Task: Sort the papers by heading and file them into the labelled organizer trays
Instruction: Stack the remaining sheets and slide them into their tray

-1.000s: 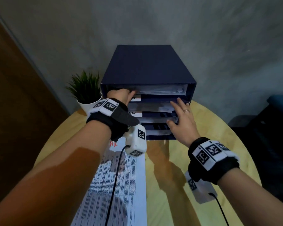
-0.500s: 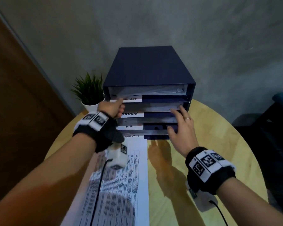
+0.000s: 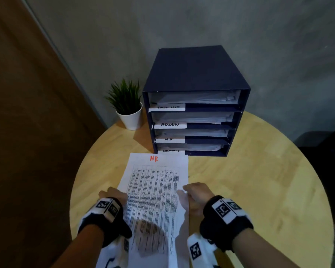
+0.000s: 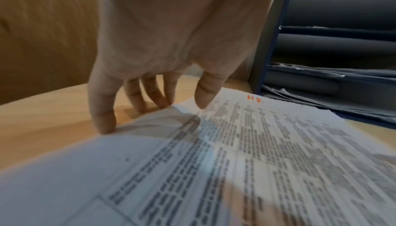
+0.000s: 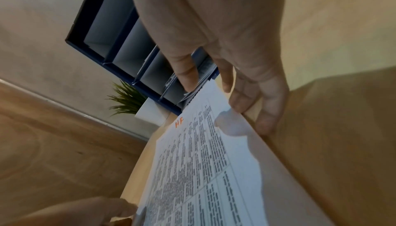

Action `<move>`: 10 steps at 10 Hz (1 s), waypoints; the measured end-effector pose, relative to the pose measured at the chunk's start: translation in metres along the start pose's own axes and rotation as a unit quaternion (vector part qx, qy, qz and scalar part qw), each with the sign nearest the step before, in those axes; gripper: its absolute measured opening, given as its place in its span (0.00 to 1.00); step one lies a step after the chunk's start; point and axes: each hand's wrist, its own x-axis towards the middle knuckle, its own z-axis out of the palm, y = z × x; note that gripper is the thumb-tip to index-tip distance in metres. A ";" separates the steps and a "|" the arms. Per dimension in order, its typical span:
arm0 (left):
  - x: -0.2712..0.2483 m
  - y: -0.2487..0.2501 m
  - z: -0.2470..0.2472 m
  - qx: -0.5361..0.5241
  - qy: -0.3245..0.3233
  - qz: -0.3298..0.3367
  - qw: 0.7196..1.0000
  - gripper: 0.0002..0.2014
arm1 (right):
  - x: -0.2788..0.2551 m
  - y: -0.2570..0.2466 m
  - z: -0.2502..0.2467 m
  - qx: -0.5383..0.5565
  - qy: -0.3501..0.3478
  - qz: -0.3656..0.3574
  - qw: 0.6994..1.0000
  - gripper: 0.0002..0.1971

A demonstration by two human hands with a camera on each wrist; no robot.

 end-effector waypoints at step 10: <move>-0.028 0.009 -0.038 -0.464 0.004 0.183 0.867 0.07 | -0.032 0.033 -0.023 0.139 0.016 -0.099 0.985 0.12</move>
